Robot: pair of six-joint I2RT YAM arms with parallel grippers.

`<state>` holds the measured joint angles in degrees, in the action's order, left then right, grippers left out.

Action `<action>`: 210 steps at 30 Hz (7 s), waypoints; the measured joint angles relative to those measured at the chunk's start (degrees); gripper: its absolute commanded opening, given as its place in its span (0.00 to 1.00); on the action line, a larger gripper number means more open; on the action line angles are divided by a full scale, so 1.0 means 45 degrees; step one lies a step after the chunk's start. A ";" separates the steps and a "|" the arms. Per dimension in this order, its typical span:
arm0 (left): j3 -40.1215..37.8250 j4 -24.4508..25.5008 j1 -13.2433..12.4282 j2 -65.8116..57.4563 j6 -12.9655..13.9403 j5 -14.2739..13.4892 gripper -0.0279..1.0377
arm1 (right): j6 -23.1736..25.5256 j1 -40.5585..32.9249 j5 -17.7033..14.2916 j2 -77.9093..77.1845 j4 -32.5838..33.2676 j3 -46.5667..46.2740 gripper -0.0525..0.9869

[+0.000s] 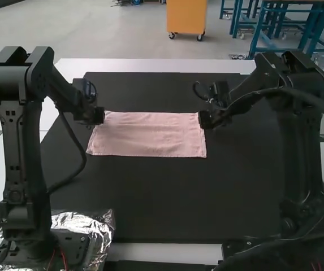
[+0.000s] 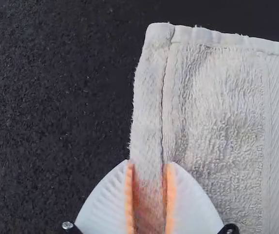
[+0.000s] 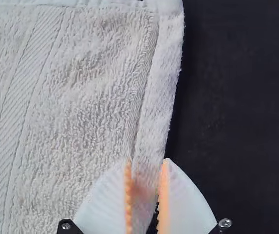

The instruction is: Fold the towel.

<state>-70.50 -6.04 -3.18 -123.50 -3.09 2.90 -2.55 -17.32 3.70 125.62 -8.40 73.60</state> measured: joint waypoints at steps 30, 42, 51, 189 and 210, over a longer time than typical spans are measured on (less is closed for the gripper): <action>0.1540 -0.0369 -0.0068 0.2152 0.0248 0.1515 0.05 | 0.0248 0.0714 0.0835 -0.2414 -0.0019 -0.1311 0.03; 0.2511 -0.0826 -0.0078 0.3104 0.0593 0.1661 0.05 | 0.0359 0.0792 0.1195 -0.3036 -0.0748 -0.1836 0.81; 0.2652 -0.1161 -0.0063 0.3104 0.0607 0.1661 0.05 | 0.0321 0.0539 0.1093 -0.1292 -0.0398 -0.0568 0.92; 0.9287 -0.2521 -0.0296 0.8956 -0.0039 0.1875 0.94 | 0.1234 -0.0146 0.2200 -0.5605 0.0170 -0.6912 0.92; 0.9102 -0.2637 -0.0291 0.8961 -0.0107 0.1875 0.93 | 0.0670 0.1248 0.2463 -0.6135 -0.0413 -0.7626 0.03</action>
<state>-29.54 -17.91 -4.49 -83.18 -3.57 11.33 0.47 -11.70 14.79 98.02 -10.26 39.29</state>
